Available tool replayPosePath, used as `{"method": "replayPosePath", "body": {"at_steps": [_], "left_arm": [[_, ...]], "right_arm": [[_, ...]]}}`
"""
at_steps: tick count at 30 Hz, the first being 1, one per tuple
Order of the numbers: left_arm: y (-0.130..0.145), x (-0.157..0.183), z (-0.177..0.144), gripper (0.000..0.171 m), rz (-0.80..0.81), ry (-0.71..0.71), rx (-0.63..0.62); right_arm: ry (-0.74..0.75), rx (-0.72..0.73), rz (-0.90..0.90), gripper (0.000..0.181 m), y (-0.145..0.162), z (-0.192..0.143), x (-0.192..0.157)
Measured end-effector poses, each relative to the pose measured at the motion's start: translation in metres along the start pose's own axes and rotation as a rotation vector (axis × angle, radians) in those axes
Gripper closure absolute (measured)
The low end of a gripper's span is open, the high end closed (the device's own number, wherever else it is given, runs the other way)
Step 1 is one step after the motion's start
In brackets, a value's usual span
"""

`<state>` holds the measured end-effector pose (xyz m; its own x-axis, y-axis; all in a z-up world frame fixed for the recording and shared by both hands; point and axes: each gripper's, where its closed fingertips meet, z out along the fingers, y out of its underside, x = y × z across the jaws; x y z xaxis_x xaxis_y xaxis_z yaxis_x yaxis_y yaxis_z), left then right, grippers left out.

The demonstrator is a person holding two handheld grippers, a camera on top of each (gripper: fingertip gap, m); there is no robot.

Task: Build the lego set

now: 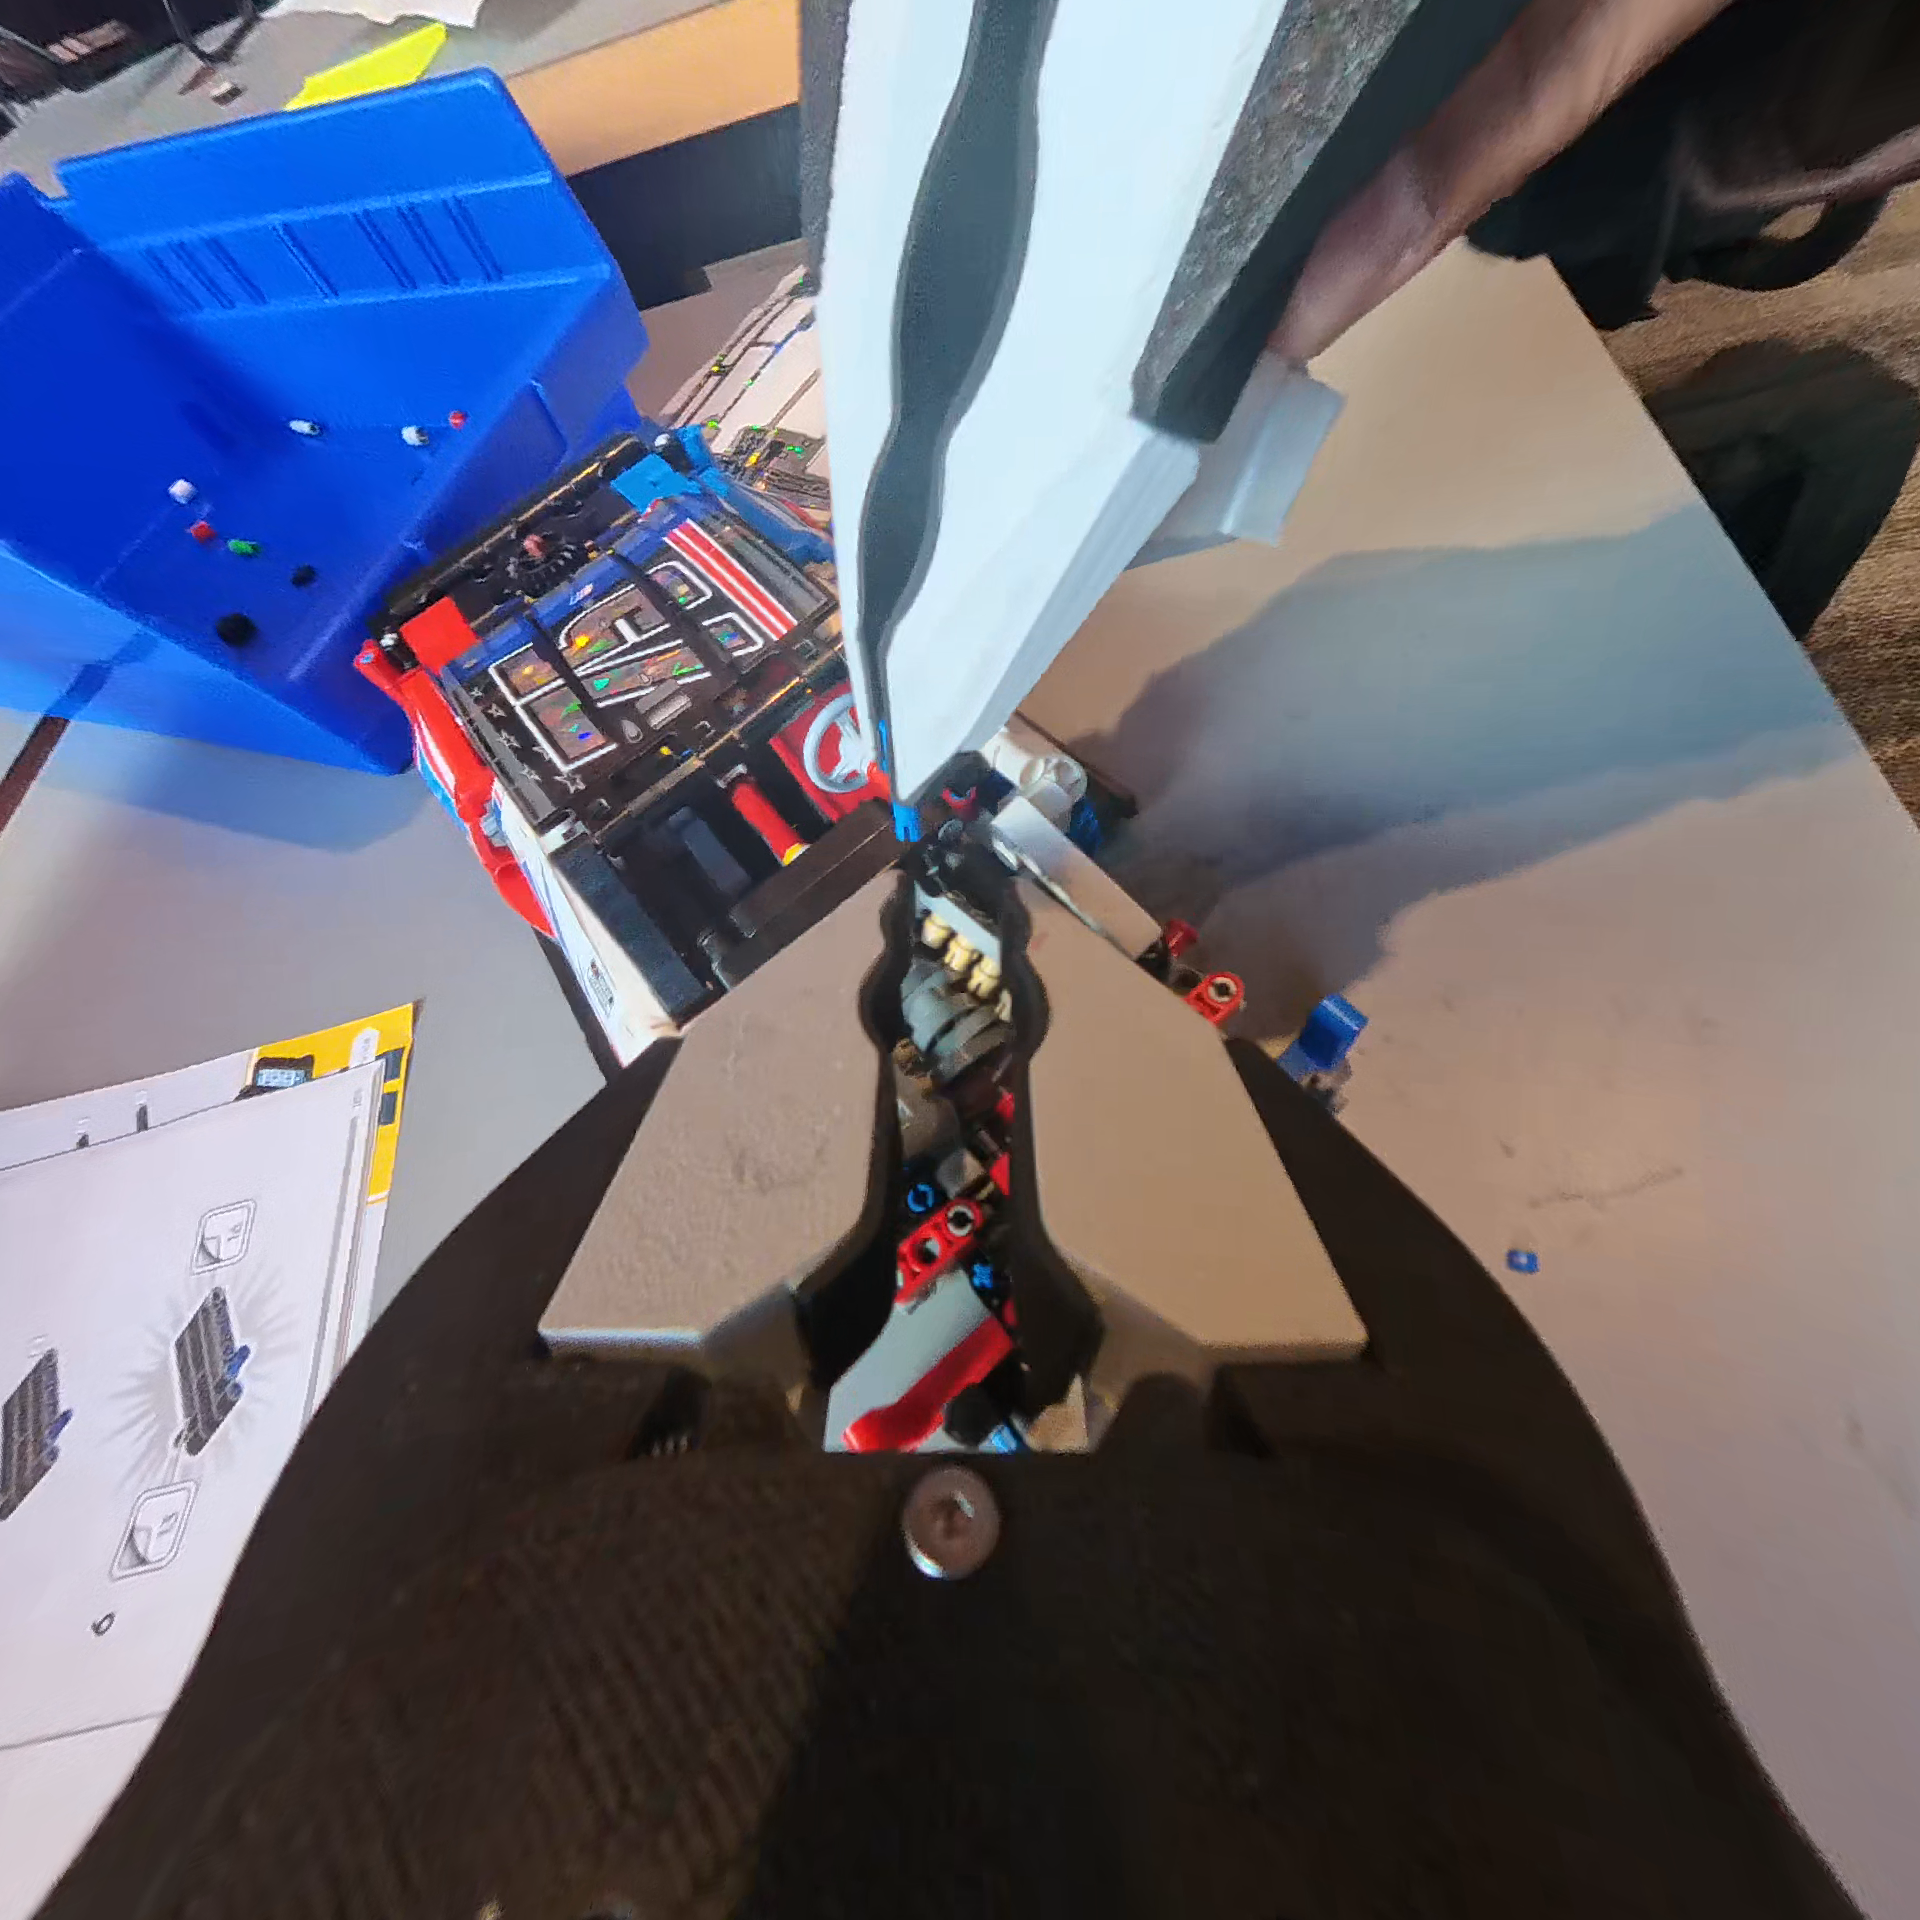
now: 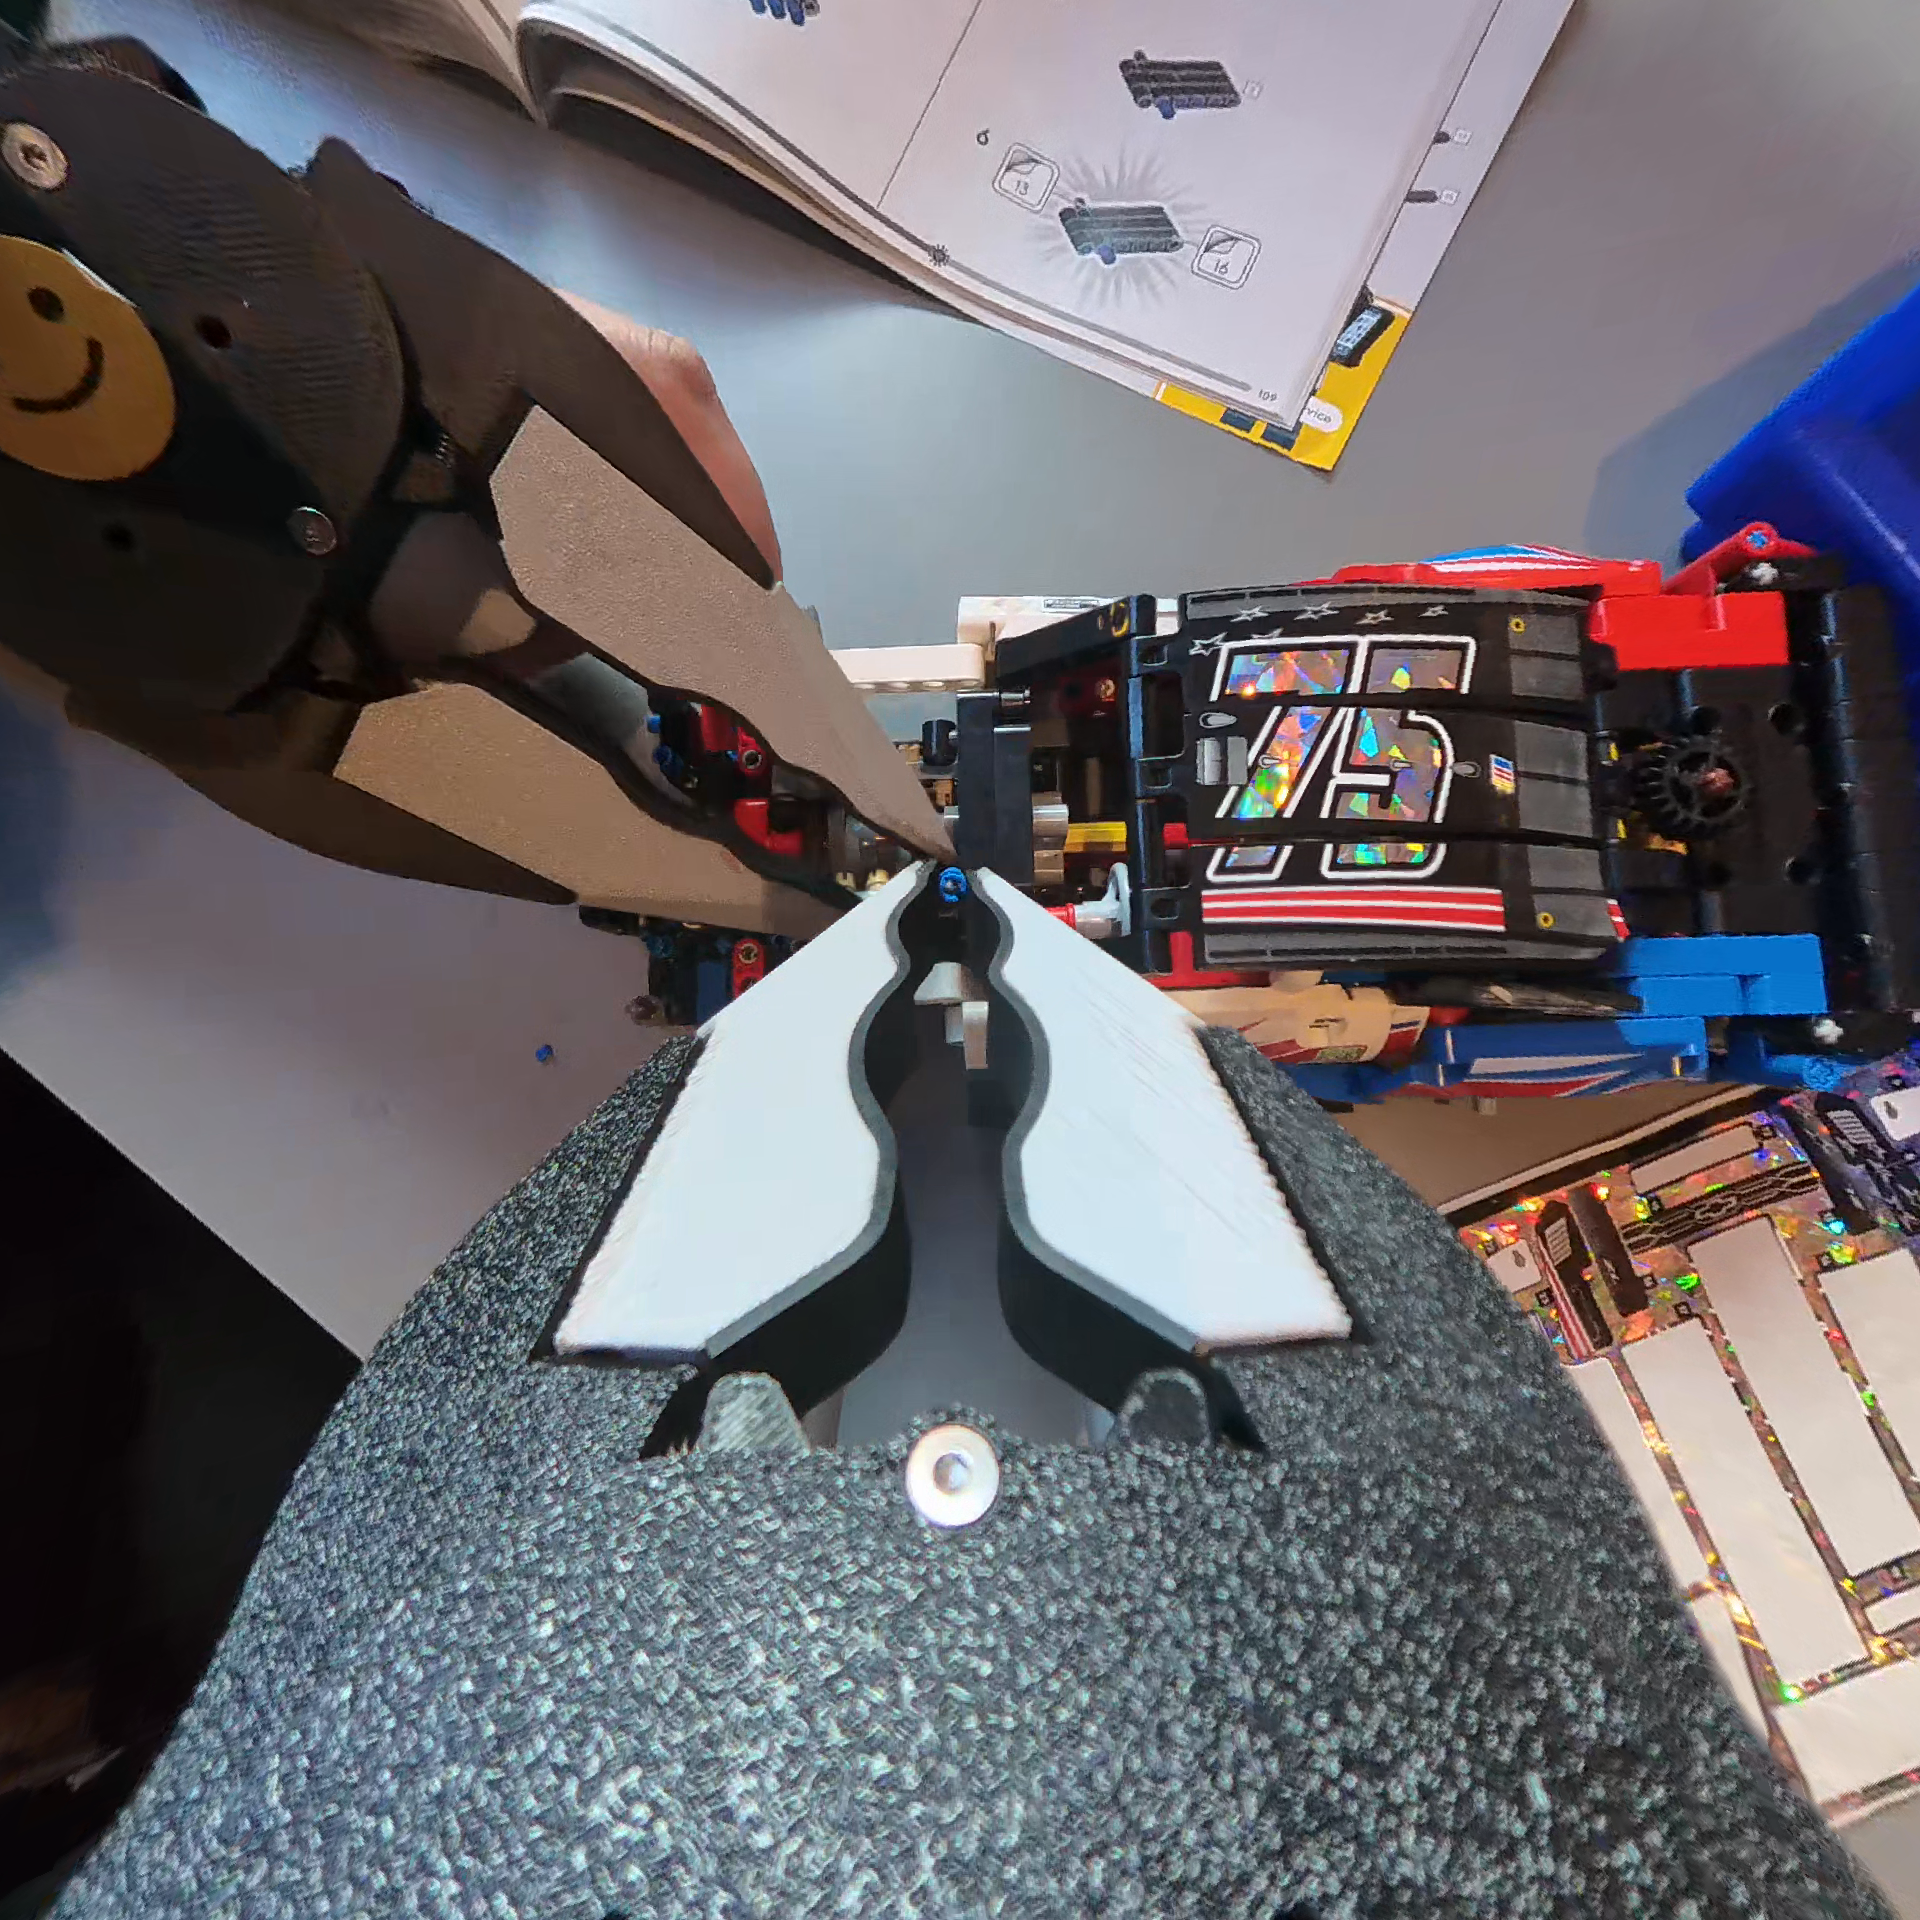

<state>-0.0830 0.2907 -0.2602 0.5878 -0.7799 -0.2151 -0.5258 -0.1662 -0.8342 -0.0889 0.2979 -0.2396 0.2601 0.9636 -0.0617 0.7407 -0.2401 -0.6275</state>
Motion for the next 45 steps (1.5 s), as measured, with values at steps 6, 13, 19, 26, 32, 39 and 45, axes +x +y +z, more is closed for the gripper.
{"method": "replayPosePath", "body": {"at_steps": [6, 13, 19, 26, 32, 39, 45], "left_arm": [[0.001, 0.001, 0.002, 0.158, 0.003, 0.000, -0.003], [0.000, 0.002, 0.002, 0.158, -0.003, 0.001, 0.014], [-0.002, 0.003, 0.002, 0.157, -0.003, 0.007, 0.039], [-0.004, 0.003, 0.001, 0.157, 0.005, 0.007, 0.062], [-0.008, 0.004, 0.000, 0.160, 0.006, 0.003, 0.091], [-0.006, -0.019, -0.007, 0.171, 0.138, -0.079, 0.064], [-0.001, -0.005, 0.001, 0.168, 0.282, -0.028, 0.033]], "right_arm": [[0.006, -0.083, -0.043, 0.177, 0.005, 0.003, -0.002], [0.022, -0.233, -0.126, 0.176, 0.008, 0.002, -0.002], [0.022, -0.280, -0.154, 0.176, 0.009, 0.002, -0.001], [-0.018, -0.175, -0.057, 0.176, 0.014, 0.001, -0.001], [0.014, -0.148, -0.080, 0.177, 0.018, 0.002, -0.001], [-0.005, 0.052, 0.019, 0.177, 0.018, 0.002, -0.001], [-0.023, 0.102, 0.072, 0.177, 0.024, 0.004, 0.000]]}}
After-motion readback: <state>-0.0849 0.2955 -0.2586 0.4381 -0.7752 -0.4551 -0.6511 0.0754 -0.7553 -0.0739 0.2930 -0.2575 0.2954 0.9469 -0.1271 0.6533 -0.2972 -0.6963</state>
